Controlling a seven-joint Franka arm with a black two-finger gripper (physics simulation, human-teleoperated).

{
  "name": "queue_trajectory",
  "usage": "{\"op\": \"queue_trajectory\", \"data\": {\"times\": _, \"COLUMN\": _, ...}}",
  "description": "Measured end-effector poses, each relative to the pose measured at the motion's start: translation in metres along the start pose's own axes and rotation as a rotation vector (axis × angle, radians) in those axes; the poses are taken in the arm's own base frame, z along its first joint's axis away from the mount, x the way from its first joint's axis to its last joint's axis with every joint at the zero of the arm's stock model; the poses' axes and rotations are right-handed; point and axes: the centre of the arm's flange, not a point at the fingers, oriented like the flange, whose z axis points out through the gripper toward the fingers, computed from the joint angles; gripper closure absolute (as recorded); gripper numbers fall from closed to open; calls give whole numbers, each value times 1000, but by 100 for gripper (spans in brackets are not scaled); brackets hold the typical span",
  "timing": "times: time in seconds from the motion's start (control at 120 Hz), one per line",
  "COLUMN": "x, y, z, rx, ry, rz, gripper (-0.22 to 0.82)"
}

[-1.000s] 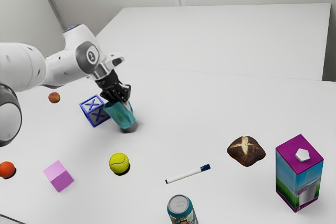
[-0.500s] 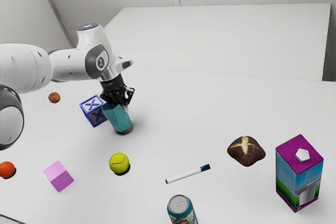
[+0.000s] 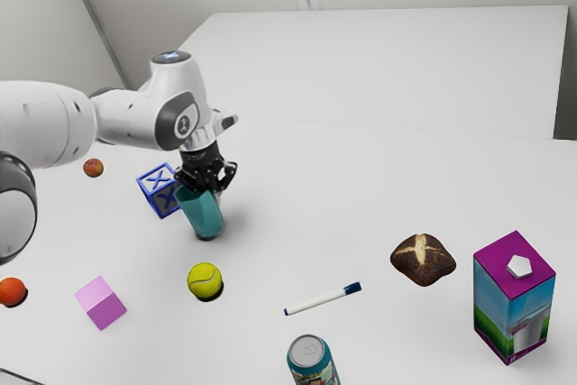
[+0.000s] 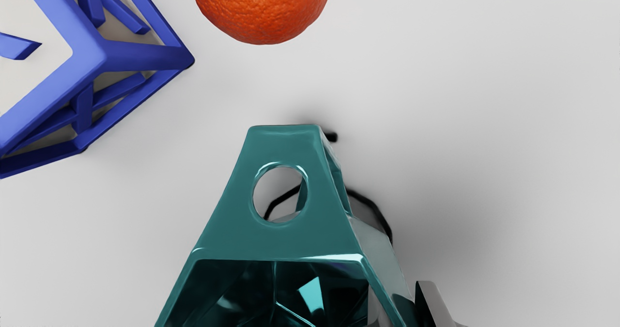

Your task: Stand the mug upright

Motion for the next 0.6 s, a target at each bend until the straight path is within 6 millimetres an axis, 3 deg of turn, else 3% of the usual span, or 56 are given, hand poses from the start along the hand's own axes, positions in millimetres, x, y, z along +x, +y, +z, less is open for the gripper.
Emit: {"op": "queue_trajectory", "data": {"times": 0.6, "x": 0, "y": 8, "z": 6, "rx": 58, "ry": 32, "rz": -115, "gripper": 78}}
